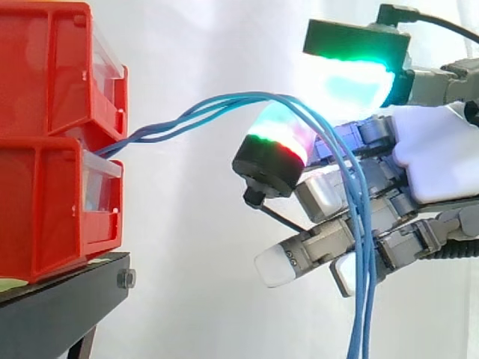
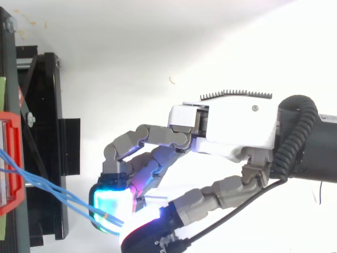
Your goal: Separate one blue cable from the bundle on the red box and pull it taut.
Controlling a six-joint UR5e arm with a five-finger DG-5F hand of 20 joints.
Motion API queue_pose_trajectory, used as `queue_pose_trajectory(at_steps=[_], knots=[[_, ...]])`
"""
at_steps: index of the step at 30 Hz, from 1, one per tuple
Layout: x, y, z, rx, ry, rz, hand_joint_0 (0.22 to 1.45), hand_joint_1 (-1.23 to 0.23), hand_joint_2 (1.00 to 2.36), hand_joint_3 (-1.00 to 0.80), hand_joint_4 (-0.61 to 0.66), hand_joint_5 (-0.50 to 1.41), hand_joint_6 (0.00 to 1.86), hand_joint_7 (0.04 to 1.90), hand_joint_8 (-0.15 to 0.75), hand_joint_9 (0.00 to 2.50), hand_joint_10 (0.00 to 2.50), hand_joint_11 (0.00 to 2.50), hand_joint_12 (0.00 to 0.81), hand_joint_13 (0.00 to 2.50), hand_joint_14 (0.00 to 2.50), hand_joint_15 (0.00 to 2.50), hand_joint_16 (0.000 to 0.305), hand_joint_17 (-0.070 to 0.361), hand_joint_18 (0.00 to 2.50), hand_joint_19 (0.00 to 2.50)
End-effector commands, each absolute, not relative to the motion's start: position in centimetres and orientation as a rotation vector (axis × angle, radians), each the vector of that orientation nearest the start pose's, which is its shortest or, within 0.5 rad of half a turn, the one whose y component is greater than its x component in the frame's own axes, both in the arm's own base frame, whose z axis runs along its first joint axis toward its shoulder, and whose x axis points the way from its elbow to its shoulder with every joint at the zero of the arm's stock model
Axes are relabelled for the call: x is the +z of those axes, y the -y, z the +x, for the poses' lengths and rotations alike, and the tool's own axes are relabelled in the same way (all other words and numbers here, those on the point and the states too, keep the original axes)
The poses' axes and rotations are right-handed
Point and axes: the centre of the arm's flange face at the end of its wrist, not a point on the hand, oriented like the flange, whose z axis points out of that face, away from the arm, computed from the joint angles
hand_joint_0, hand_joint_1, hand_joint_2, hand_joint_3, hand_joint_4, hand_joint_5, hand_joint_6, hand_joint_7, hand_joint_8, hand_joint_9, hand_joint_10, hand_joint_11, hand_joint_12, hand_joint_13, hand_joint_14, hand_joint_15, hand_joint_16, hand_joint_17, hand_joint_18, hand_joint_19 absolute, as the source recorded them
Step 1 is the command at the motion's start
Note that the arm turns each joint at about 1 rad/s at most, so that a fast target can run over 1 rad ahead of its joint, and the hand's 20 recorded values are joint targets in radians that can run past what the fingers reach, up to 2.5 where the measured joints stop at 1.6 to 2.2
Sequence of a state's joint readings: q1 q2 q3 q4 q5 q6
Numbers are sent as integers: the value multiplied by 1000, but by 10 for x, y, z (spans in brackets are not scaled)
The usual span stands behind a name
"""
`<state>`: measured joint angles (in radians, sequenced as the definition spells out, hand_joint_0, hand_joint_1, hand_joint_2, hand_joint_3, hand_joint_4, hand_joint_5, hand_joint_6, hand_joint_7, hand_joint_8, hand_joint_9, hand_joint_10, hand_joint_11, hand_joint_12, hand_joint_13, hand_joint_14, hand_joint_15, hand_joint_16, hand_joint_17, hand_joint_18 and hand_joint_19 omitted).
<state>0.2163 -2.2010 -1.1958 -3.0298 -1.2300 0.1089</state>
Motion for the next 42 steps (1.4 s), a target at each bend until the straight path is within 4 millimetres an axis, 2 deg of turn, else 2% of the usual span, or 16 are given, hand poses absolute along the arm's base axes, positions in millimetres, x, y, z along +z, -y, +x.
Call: queue_pose_trajectory(at_steps=[1, 7, 11, 14, 17, 26, 31, 34, 36, 37, 42], knots=[[295, 11, 727, 1097, -1173, 1415, 691, -908, 1018, -237, 129, -173, 791, 1034, 315, 805, 15, 659, 388, 478, 7, 247, 53, 120, 641, 532], [295, 10, 728, 1099, -1171, 1416, 749, -929, 1017, -261, 149, -189, 815, 986, 310, 769, 14, 654, 387, 470, 7, 238, 53, 120, 635, 520], [295, 10, 728, 1100, -1172, 1415, 652, -863, 1008, -392, 165, -174, 802, 1021, 328, 828, 14, 659, 387, 486, 7, 246, 53, 120, 660, 549], [294, 10, 728, 1098, -1175, 1417, 590, -756, 1001, -486, 180, -137, 768, 1102, 340, 917, 14, 674, 393, 524, 7, 256, 53, 119, 670, 573], [295, 10, 728, 1099, -1173, 1416, 552, -690, 1000, -500, 184, -119, 759, 1144, 347, 945, 17, 665, 401, 549, 7, 264, 54, 122, 708, 583], [295, 11, 728, 1099, -1173, 1416, 491, -581, 1000, -500, 187, -84, 763, 1116, 373, 1056, 14, 662, 414, 600, 7, 268, 58, 131, 769, 584], [295, 11, 728, 1100, -1174, 1414, 478, -670, 1000, -500, 190, -69, 777, 1104, 381, 1118, 16, 667, 412, 649, 7, 269, 59, 132, 823, 580], [294, 11, 728, 1097, -1175, 1416, 561, -806, 1000, -500, 169, -70, 788, 1174, 358, 1118, 16, 680, 382, 647, 9, 274, 52, 118, 787, 580], [294, 11, 728, 1097, -1175, 1416, 628, -840, 1000, -500, 142, -76, 798, 1222, 347, 1108, 18, 689, 372, 647, 8, 273, 51, 114, 782, 587], [294, 11, 728, 1097, -1175, 1416, 635, -857, 1001, -484, 130, -77, 795, 1285, 347, 1108, 16, 712, 371, 649, 8, 273, 51, 114, 784, 578], [294, 11, 728, 1098, -1174, 1415, 641, -904, 1013, -332, 84, -104, 851, 1211, 347, 1074, 19, 713, 374, 660, 8, 282, 51, 114, 799, 574]])
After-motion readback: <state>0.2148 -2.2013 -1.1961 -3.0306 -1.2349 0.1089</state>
